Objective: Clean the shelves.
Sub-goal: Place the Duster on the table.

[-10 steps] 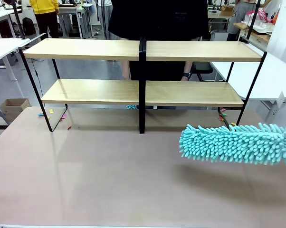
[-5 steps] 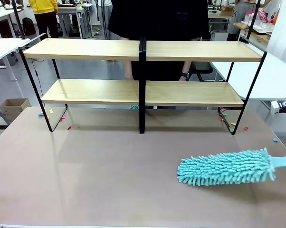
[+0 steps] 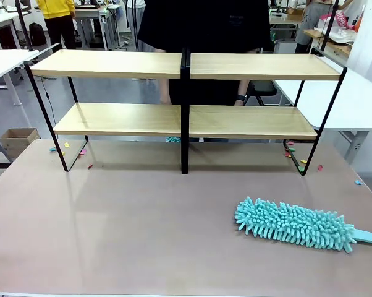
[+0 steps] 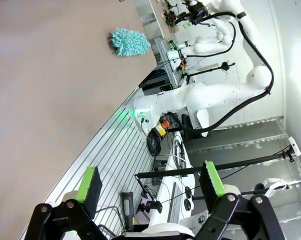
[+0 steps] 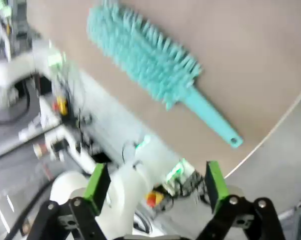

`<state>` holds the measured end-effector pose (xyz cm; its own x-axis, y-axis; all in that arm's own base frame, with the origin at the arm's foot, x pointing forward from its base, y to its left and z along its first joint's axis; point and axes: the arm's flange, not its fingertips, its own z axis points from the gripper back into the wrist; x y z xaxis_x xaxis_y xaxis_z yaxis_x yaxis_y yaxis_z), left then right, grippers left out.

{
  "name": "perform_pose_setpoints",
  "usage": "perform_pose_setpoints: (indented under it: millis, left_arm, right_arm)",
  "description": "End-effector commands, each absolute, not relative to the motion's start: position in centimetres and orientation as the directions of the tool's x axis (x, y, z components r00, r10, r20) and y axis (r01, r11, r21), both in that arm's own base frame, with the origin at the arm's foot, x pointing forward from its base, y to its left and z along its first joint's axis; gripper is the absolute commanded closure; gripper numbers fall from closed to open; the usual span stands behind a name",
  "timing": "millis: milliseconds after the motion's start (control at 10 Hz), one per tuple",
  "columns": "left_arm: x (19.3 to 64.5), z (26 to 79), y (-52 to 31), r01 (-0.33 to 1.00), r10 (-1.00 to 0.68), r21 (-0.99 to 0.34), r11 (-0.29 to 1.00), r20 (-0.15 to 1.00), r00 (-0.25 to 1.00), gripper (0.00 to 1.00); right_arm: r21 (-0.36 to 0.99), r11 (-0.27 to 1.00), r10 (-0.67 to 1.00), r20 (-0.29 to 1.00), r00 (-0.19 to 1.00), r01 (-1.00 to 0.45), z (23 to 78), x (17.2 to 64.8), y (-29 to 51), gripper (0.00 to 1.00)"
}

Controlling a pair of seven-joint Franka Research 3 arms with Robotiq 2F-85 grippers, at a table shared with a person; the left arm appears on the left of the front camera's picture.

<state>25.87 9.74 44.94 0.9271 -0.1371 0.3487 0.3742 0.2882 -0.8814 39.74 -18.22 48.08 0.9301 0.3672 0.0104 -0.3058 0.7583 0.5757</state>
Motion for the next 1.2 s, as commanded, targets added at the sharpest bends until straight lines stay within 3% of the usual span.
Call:
perform_pose_setpoints:
  millis: [0, 200, 400, 600, 700, 1100]
  left_arm:
    - [25.9, 45.1, 9.7, 0.395, -0.133, -0.88, 0.264, 0.373, 0.918, 0.0]
    - [25.9, 45.1, 9.7, 0.395, -0.133, -0.88, 0.264, 0.373, 0.918, 0.0]
    - [25.9, 45.1, 9.7, 0.395, -0.133, -0.88, 0.264, 0.373, 0.918, 0.0]
    - [25.9, 45.1, 9.7, 0.395, -0.133, -0.88, 0.264, 0.373, 0.918, 0.0]
    - [25.9, 45.1, 9.7, 0.395, -0.133, -0.88, 0.264, 0.373, 0.918, 0.0]
    - [25.9, 45.1, 9.7, 0.395, -0.133, -0.88, 0.264, 0.373, 0.918, 0.0]
  right_arm:
    - [0.578, 0.768, 0.116, 0.297, 0.948, -0.275, 50.2, 37.3, -18.3, 0.0]
    - [0.793, 0.538, 0.081, 0.289, 0.954, -0.286, 53.3, 34.6, -17.7, 0.0]
    - [0.901, 0.424, -0.132, 0.165, 0.977, -0.095, 56.3, 32.0, -16.8, 0.0]
    - [0.877, 0.48, -0.087, 0.02, 0.996, 0.024, 55.8, 31.5, -14.6, 0.0]
    - [0.882, 0.453, -0.048, 0.167, 0.985, -0.128, 56.2, 31.9, -17.1, 0.0]
    - [0.882, 0.453, -0.048, 0.167, 0.985, -0.128, 56.2, 31.9, -17.1, 0.0]
